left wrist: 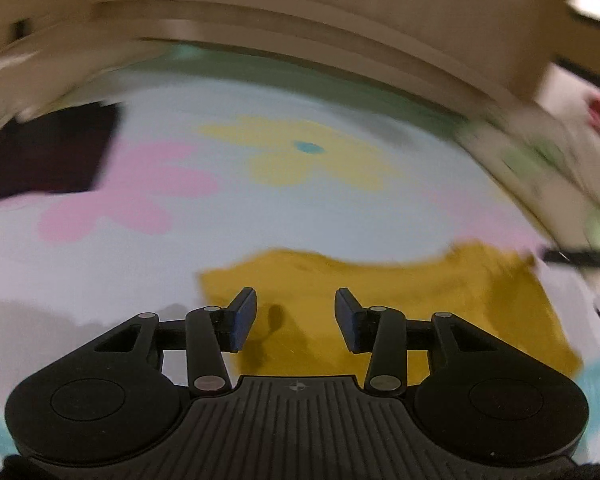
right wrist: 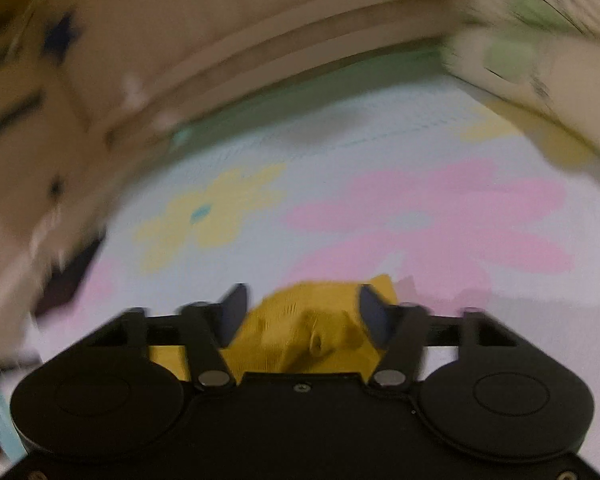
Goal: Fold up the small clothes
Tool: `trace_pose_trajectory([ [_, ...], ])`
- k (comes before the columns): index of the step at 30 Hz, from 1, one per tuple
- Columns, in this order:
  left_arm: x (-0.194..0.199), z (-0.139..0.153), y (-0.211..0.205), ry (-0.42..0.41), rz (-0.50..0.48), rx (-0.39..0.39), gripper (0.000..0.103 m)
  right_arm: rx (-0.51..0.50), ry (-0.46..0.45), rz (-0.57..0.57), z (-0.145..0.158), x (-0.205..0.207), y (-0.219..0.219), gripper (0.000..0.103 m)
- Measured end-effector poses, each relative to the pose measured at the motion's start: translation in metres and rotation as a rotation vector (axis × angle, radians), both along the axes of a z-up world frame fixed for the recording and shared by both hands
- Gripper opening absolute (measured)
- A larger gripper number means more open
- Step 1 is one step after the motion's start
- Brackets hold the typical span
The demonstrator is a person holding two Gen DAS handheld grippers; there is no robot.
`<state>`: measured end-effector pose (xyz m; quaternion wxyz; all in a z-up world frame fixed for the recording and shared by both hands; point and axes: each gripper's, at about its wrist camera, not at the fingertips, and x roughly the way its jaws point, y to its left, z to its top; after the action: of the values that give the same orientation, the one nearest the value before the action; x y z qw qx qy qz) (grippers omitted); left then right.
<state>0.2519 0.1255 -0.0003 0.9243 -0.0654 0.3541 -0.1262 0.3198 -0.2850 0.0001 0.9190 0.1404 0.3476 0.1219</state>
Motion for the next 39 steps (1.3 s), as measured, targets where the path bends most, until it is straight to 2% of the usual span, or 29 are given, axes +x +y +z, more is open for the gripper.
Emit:
trace_pose_trajectory([
  [1,-0.006,-0.001,-0.008,0.011,-0.046,0.009,0.042,-0.048,0.009,0.043,0.000,-0.003,0.007,0.043],
  [4,-0.017,-0.014,-0.031,0.071,-0.139,0.022,0.042,-0.133,0.027,0.132,-0.004,-0.014,0.025,0.043],
  [5,-0.018,-0.018,-0.035,0.083,-0.153,0.033,0.042,-0.181,0.038,0.165,-0.009,-0.018,0.033,0.043],
  [9,-0.013,-0.035,-0.046,0.111,-0.178,0.081,0.042,-0.215,0.057,0.197,-0.015,-0.016,0.049,0.043],
  [13,0.008,-0.037,-0.041,0.112,-0.113,0.062,0.042,-0.265,0.060,0.225,-0.026,-0.011,0.059,0.043],
  [17,0.038,-0.036,-0.032,0.129,-0.026,0.001,0.042,-0.260,0.063,0.201,-0.037,0.004,0.064,0.043],
  [23,0.074,-0.037,-0.020,0.128,0.033,-0.011,0.042,-0.212,0.050,0.152,-0.042,0.044,0.061,0.042],
  [25,0.080,-0.039,-0.012,0.137,0.069,-0.039,0.042,-0.205,0.050,0.136,-0.041,0.050,0.060,0.043],
  [30,0.080,-0.030,0.015,0.130,0.135,-0.074,0.042,-0.207,0.068,0.036,-0.040,0.070,0.047,0.045],
  [31,0.080,-0.026,0.021,0.126,0.142,-0.077,0.045,-0.204,0.068,0.017,-0.040,0.070,0.044,0.046],
  [32,0.078,-0.021,0.028,0.121,0.156,-0.073,0.052,-0.191,0.068,-0.008,-0.038,0.068,0.039,0.046],
  [34,0.071,-0.013,0.039,0.117,0.188,-0.076,0.057,-0.160,0.068,-0.040,-0.034,0.062,0.030,0.048],
  [36,0.066,-0.008,0.049,0.127,0.211,-0.096,0.059,-0.146,0.079,-0.058,-0.027,0.050,0.021,0.053],
  [39,0.045,-0.002,0.055,0.152,0.208,-0.106,0.060,-0.146,0.086,-0.063,-0.023,0.039,0.017,0.053],
])
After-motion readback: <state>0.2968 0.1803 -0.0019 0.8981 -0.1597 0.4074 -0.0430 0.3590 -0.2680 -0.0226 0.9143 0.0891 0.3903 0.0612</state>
